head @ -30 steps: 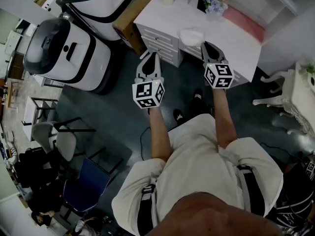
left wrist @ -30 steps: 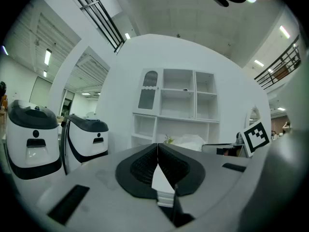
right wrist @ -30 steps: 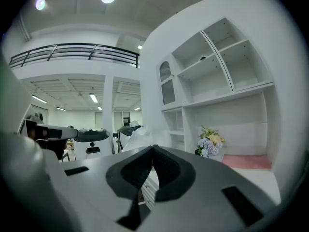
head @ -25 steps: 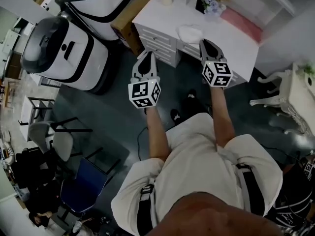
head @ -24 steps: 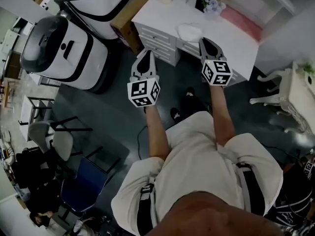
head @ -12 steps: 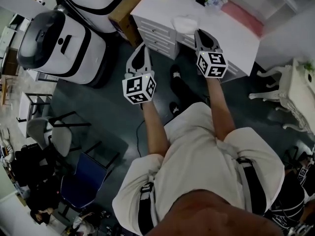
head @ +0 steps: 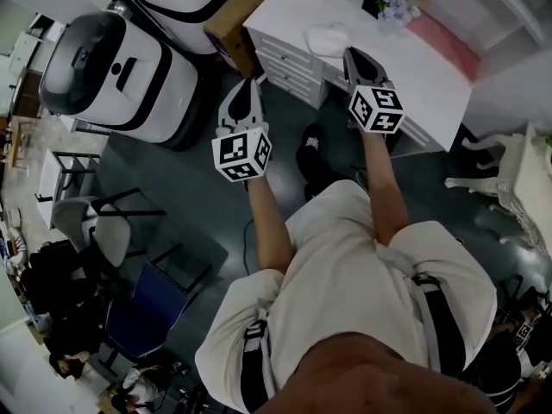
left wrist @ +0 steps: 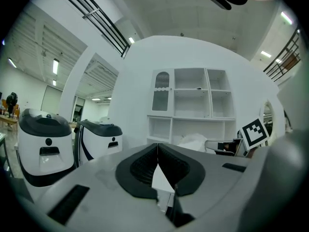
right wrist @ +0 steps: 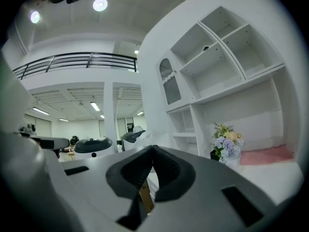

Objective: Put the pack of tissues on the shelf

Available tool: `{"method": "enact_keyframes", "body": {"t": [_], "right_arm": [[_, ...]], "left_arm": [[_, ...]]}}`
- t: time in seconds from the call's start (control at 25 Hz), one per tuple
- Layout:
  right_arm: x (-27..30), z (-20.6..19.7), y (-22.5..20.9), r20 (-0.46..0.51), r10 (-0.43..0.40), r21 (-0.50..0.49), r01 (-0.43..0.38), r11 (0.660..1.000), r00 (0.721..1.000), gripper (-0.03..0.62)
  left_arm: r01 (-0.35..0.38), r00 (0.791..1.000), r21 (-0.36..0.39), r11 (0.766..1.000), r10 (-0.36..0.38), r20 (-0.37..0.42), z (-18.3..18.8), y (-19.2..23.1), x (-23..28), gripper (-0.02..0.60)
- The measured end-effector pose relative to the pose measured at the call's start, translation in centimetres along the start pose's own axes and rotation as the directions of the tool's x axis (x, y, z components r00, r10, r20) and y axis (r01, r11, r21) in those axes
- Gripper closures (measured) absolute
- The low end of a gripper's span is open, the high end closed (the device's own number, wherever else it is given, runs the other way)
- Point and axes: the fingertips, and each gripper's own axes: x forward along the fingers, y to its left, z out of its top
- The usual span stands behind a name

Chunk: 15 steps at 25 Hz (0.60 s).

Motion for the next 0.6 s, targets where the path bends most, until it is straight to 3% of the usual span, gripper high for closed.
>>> {"method": "enact_keyframes", "body": {"t": [0.28, 0.6], "right_arm": [[5.0, 0.3, -1.3, 0.019, -0.005, 0.021, 0.005, 1.0, 1.0, 0.526], [11.6, 2.9, -6.4, 0.048, -0.038, 0.026, 0.037, 0.999, 0.998, 0.526]], "left_arm": [[0.016, 1.0, 0.026, 1.0, -0.016, -0.027, 0.1, 2.1, 6.3, 0.571], [0.107, 0.993, 0.051, 0.993, -0.103, -0.064, 0.7, 1.4, 16.4, 0.571]]}}
